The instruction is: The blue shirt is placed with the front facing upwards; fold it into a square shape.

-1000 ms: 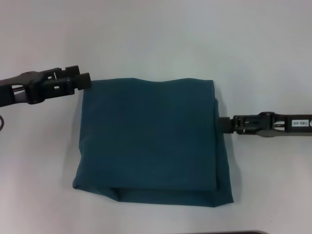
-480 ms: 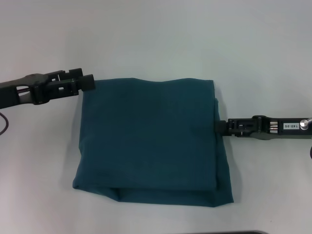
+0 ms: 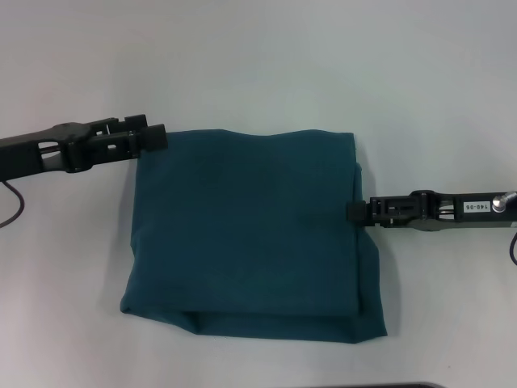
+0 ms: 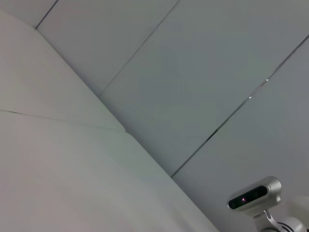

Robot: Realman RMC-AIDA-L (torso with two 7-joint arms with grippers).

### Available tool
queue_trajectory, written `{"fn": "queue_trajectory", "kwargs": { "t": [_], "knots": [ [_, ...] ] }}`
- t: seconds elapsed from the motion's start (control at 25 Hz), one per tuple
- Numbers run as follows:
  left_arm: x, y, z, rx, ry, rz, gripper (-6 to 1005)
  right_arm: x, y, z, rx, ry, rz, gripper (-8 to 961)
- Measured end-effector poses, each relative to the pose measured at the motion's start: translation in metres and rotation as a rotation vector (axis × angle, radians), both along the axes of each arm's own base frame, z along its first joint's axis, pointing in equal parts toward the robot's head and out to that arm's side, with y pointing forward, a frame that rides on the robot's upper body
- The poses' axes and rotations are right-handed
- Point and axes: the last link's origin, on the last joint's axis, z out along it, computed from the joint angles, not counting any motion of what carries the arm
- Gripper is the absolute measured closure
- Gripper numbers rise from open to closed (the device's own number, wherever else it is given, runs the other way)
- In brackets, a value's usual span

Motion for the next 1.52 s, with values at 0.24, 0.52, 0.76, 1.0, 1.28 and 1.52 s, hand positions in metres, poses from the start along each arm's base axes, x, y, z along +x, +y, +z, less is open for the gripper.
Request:
{"fn": "queue_trajectory", "kwargs": {
  "t": [0.24, 0.52, 0.76, 1.0, 1.28, 1.52],
  "knots": [
    [0.002, 0.001, -0.002, -0.005, 0.002, -0.005, 65, 0.002, -0.004, 0.011, 0.001, 0.023, 0.005, 347],
    [0.002, 0.001, -0.003, -0.006, 0.001, -0.005, 64, -0.001, -0.004, 0.013, 0.004, 0.043, 0.020, 347],
    [0.005, 0.004, -0.004, -0.004, 0.000, -0.010, 64, -0.016, 0.005, 0.000, -0.007, 0.052, 0.059, 346],
    [0.007, 0.006, -0.007, -0.009, -0.006, -0.014, 65, -0.017, 0.011, -0.018, -0.028, -0.021, 0.053, 347],
    [0.006, 0.006, -0.007, -0.006, -0.001, -0.014, 64, 0.000, 0.007, -0.017, -0.013, -0.072, 0.003, 347],
    [0.004, 0.006, -0.008, -0.006, -0.001, -0.006, 64, 0.005, 0.009, -0.011, 0.021, -0.076, -0.010, 346]
  ]
}}
